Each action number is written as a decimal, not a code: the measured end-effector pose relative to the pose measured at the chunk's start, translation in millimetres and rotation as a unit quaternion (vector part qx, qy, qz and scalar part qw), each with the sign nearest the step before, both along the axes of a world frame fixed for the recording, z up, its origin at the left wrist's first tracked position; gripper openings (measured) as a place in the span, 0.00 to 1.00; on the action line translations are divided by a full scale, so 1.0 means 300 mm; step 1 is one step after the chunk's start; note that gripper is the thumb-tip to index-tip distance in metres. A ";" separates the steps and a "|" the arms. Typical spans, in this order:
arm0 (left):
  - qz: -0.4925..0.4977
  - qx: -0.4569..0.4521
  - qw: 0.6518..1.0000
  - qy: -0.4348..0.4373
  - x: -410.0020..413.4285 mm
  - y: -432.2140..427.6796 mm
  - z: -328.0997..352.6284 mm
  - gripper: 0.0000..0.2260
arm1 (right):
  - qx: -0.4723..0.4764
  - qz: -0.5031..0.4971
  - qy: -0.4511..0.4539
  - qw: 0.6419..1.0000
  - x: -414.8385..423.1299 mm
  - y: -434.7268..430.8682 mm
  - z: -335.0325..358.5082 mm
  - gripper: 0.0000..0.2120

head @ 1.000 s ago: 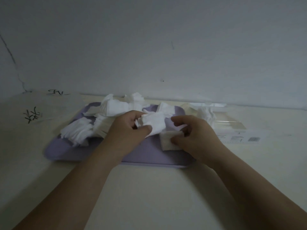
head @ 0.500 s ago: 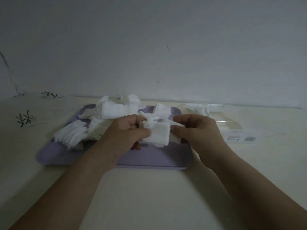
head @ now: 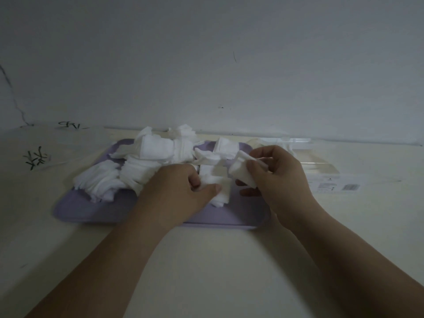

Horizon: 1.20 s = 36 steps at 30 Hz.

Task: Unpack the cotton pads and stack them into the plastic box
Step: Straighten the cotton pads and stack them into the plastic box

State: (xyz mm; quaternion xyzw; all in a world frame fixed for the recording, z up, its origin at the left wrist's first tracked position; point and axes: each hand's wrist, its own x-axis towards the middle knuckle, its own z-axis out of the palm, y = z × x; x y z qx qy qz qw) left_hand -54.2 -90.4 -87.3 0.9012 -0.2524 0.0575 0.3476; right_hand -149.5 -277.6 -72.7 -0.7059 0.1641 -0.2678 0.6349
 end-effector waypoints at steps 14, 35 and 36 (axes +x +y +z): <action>-0.093 -0.284 0.935 0.193 0.001 -0.001 0.063 0.08 | 0.014 0.010 0.010 1.000 0.000 -0.016 -0.005 0.11; -0.126 -0.349 0.894 0.251 -0.026 -0.029 0.036 0.04 | 0.045 0.165 -0.027 0.985 -0.014 0.021 0.018 0.10; -0.128 -0.353 0.891 0.255 -0.027 -0.030 0.036 0.04 | 0.037 0.169 -0.028 0.984 -0.016 0.022 0.020 0.11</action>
